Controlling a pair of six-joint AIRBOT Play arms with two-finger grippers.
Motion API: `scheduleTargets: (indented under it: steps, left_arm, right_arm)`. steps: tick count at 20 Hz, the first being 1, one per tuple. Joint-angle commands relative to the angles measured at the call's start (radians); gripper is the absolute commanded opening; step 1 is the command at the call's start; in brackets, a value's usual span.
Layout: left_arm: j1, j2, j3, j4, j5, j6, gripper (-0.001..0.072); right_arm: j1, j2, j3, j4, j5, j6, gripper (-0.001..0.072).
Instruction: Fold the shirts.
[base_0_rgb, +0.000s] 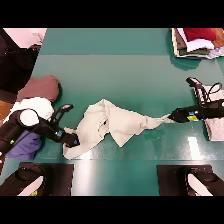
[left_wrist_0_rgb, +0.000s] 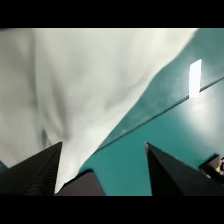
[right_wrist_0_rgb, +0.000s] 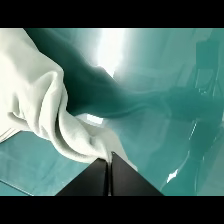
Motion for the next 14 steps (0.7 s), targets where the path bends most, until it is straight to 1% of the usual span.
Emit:
scheduleTargets:
  steps: [1, 4, 6, 8, 10, 12, 14]
  left_arm:
    - [0.000, 0.001, 0.175, -0.024, 0.022, 0.021, 0.0606]
    - [0.000, -0.025, 0.287, 0.018, 0.254, 0.038, 0.0604]
    - [0.000, -0.134, 0.337, 0.017, 0.309, 0.041, 0.0605]
    - [0.000, -0.288, 0.394, -0.015, 0.338, 0.109, 0.0606]
    - [0.000, -0.455, 0.460, -0.039, 0.315, 0.148, 0.0606]
    - [0.000, -0.594, 0.514, -0.038, 0.270, 0.148, 0.0606]
    - [0.000, -0.677, 0.539, -0.040, 0.255, 0.146, 0.0605]
  right_arm:
    - [0.001, 0.000, -0.006, 0.000, -0.005, 0.007, 0.0014]
    - [0.001, 0.000, -0.006, 0.001, -0.017, 0.010, 0.0014]
    - [0.001, 0.000, -0.006, 0.001, -0.023, 0.017, 0.0014]
    - [0.001, 0.000, -0.006, 0.001, -0.021, 0.018, 0.0014]
    - [0.001, 0.000, -0.006, 0.001, -0.021, 0.032, 0.0014]
    - [0.001, 0.000, -0.006, 0.001, -0.021, 0.040, 0.0014]
    - [0.001, 0.000, -0.006, 0.001, -0.022, 0.041, 0.0013]
